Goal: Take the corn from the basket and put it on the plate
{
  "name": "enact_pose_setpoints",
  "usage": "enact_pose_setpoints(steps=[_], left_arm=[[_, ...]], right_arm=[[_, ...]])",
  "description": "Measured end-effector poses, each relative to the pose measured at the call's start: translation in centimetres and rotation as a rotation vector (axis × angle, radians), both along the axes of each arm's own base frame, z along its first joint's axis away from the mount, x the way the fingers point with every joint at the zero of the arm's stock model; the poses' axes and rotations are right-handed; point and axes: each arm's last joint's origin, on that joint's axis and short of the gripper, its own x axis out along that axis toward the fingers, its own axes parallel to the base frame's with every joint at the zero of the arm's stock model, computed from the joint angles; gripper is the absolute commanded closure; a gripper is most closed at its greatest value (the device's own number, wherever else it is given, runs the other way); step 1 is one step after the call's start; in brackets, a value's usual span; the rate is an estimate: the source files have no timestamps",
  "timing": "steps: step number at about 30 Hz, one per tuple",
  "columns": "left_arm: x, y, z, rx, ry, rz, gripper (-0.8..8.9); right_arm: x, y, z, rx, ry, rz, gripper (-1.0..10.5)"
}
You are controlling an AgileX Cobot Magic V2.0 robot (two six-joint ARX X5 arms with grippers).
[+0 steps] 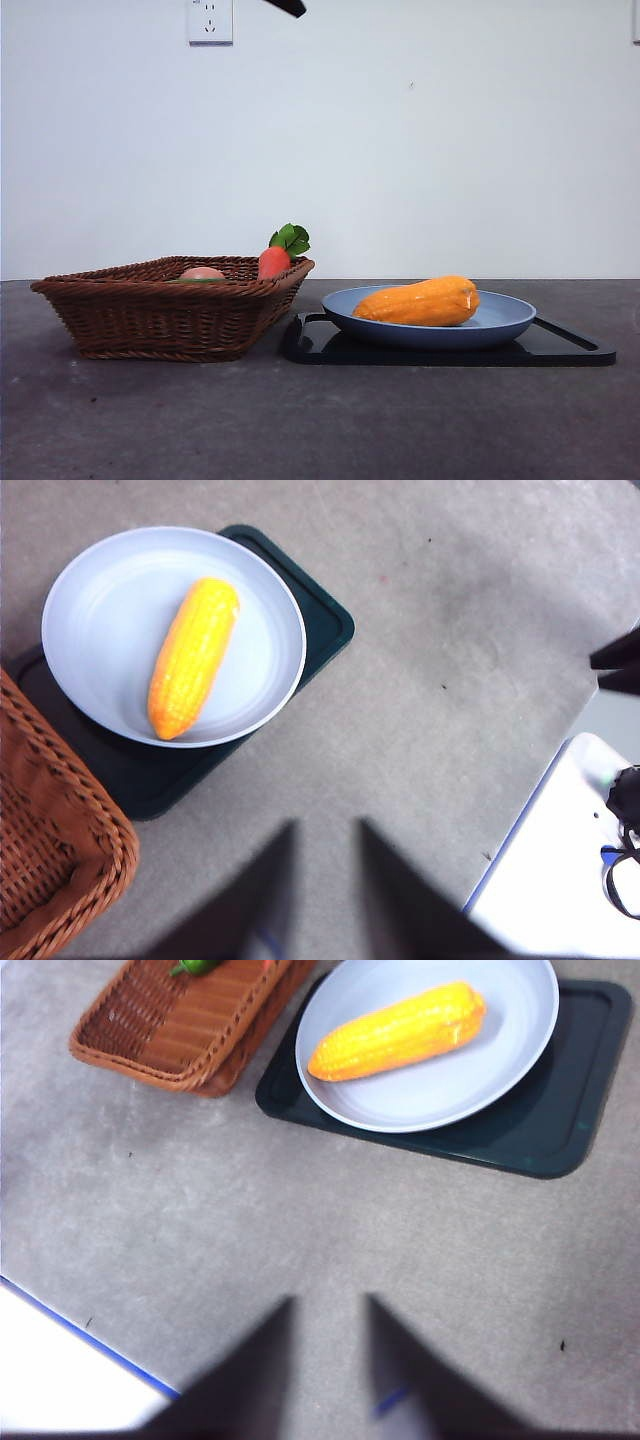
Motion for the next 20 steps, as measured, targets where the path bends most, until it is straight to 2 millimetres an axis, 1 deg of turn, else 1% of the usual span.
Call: enact_pose_setpoints(steps=[14,20], left_arm=[[0.12,-0.12,0.19,-0.019,-0.019,0.0,8.06],[0.39,-0.36,0.62,-0.061,-0.06,0.001,8.06]], right_arm=[[0.08,0.02,0.09,0.004,-0.011,-0.001,9.4],[0.08,0.01,0.09,0.003,-0.011,-0.002,9.4]])
